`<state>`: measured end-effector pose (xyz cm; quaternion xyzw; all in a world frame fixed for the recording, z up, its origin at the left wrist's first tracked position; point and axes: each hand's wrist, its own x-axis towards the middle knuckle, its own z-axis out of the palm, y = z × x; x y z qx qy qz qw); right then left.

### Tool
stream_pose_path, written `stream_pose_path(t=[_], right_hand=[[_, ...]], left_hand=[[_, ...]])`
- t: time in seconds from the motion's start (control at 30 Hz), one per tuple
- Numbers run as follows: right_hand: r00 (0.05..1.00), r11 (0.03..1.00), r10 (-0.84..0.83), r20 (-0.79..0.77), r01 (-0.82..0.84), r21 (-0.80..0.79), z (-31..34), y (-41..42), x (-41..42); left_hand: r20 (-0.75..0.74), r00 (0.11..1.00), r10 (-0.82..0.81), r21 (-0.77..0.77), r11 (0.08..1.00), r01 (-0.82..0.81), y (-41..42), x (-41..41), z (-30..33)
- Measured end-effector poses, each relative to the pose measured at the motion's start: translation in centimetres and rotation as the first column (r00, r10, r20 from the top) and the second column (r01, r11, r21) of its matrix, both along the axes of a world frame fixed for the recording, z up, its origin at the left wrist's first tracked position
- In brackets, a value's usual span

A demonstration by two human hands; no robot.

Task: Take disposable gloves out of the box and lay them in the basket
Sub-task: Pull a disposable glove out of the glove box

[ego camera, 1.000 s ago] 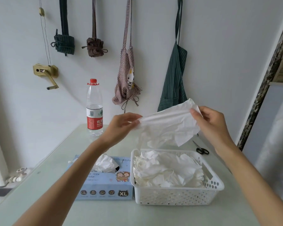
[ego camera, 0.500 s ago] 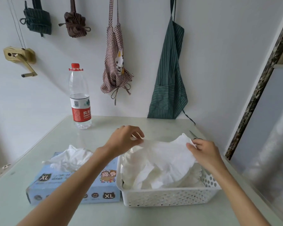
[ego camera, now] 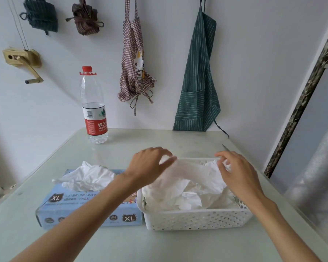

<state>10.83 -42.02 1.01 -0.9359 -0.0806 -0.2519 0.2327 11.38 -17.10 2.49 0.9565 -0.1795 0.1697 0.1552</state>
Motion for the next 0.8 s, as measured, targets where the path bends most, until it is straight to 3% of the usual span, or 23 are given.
stream_pose_path(t=[0.03,0.1,0.13,0.2,0.33,0.5,0.63,0.7,0.8], right_hand=[[0.994,0.995,0.088,-0.064,-0.09,-0.031,0.0,0.4,-0.2],[0.901,0.951,0.149,-0.406,-0.243,-0.189,-0.3,1.3,-0.3],[0.821,0.917,0.091,-0.563,-0.289,-0.273,-0.5,1.4,-0.1],[0.72,0.878,-0.025,-0.694,-0.316,-0.359,-1.0,1.3,0.1],[0.697,0.865,-0.064,-0.714,-0.317,-0.388,-1.8,0.6,0.1],[0.693,0.852,-0.049,-0.719,-0.347,-0.393,-2.5,0.5,0.4],[0.87,0.926,0.047,-0.49,-0.222,-0.306,-1.2,0.6,-0.6],[0.93,0.951,0.137,-0.341,-0.22,-0.216,-0.1,0.9,-1.7],[0.872,0.942,0.326,-0.364,-0.333,0.045,1.0,2.0,-3.3]], left_hand=[[-0.122,0.992,-0.028,0.086,0.996,0.038,-0.2,-0.9,-0.1],[-0.334,0.942,-0.018,0.3,0.946,0.125,-0.4,-2.1,-0.6],[-0.39,0.921,0.014,0.377,0.915,0.146,-0.4,-2.2,-0.9],[-0.434,0.896,0.094,0.463,0.876,0.132,0.0,-1.8,-1.3],[-0.46,0.87,0.179,0.57,0.81,0.135,0.3,-1.3,-1.5],[-0.381,0.888,0.256,0.686,0.722,0.086,-0.3,-1.1,-2.5],[-0.362,0.908,0.209,0.628,0.775,0.072,-0.2,-1.4,-2.2],[-0.35,0.921,0.173,0.573,0.817,0.064,0.1,-1.6,-1.5],[-0.342,0.925,0.167,0.559,0.827,0.057,0.9,-1.9,-0.6]])
